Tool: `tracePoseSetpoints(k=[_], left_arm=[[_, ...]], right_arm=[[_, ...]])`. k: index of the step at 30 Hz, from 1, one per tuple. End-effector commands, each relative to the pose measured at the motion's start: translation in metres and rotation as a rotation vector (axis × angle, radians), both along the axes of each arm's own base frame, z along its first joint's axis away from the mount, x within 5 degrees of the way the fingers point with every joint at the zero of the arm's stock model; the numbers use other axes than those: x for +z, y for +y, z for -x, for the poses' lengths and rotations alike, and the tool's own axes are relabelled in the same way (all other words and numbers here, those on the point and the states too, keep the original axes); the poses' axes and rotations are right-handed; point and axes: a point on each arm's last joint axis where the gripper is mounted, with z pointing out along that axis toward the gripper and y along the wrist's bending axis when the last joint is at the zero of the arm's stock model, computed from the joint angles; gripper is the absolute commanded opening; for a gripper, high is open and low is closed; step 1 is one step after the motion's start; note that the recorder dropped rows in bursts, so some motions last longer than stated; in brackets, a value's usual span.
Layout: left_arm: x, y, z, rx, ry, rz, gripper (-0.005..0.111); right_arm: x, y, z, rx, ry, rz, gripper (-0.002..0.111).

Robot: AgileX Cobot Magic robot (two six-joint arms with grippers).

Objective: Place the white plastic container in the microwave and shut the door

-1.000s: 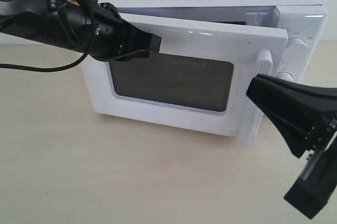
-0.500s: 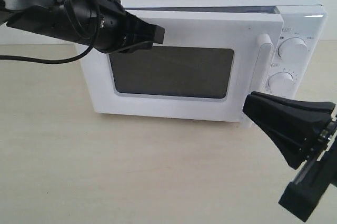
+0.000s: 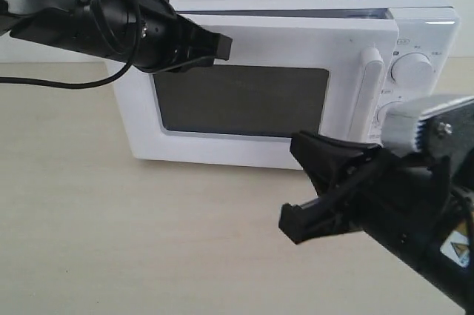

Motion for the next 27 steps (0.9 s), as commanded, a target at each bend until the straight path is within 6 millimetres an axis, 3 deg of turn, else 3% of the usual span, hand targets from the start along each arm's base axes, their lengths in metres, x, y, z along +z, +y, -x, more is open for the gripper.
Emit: tracePoseSetpoints(k=[1, 8, 14, 22, 27], left_arm=[[0.002, -0.002, 0.001, -0.018, -0.006, -0.01, 0.004], [0.01, 0.002, 0.01, -0.063, -0.012, -0.053, 0.004], [0.022, 0.012, 0.03, -0.11, 0.002, -0.078, 0.004], [0.031, 0.053, 0.089, -0.056, -0.074, -0.029, 0.004], [0.031, 0.083, 0.139, -0.05, -0.101, 0.026, 0.004]], right_arm=[[0.015, 0.018, -0.02, -0.086, -0.11, 0.089, 0.0], [0.035, 0.022, -0.042, -0.278, -0.105, 0.183, 0.0], [0.042, 0.024, -0.056, -0.284, -0.066, 0.244, 0.0], [0.036, 0.002, -0.076, -0.355, -0.001, 0.269, 0.0], [0.038, -0.003, -0.08, -0.367, -0.032, 0.29, 0.0]])
